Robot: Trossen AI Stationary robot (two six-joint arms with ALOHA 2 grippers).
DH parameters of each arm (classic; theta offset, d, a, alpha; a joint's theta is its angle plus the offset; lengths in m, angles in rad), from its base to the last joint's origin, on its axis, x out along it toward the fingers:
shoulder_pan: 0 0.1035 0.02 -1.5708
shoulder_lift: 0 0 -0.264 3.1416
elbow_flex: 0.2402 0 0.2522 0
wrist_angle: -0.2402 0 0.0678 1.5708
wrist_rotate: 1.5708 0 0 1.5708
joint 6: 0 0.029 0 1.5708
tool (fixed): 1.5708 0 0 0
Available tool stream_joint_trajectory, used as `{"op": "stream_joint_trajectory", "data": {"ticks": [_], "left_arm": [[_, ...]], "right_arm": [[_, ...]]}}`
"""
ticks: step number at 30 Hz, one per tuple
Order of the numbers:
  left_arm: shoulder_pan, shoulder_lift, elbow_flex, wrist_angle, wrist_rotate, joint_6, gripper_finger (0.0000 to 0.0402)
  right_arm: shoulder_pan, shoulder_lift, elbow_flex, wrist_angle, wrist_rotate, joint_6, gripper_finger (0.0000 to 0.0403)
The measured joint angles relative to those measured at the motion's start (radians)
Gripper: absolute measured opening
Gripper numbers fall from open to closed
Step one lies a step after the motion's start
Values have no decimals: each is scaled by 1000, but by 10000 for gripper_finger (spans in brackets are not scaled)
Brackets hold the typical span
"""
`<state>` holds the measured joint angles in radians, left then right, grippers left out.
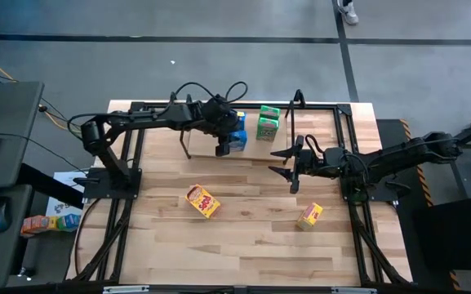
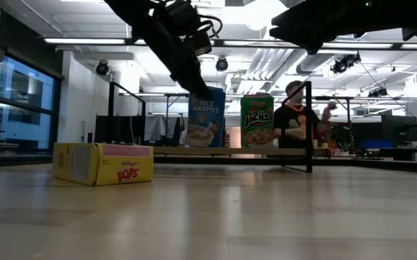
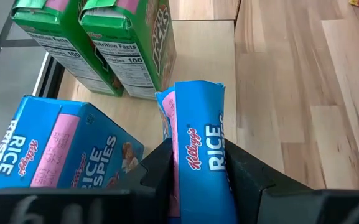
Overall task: Stack cereal on shelf
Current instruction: Put the blue cereal box on the shelf, then put the right yellow cereal box on the shelf
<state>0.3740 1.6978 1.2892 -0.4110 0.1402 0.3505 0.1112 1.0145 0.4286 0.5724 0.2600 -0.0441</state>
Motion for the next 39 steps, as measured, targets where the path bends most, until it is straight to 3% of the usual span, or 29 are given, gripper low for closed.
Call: {"op": "stream_joint_trajectory", "data": {"ticks": [12,28,39], "left_arm": [[-1,5,1,3,-69,-7,104],[0,7,28,-18,-131,-5,203],[0,7,142,-59,-138,-5,218]], "right_arm": [[0,0,0,0,0,0,204],[0,0,0,0,0,0,204],[0,0,0,0,0,-5,204]]}}
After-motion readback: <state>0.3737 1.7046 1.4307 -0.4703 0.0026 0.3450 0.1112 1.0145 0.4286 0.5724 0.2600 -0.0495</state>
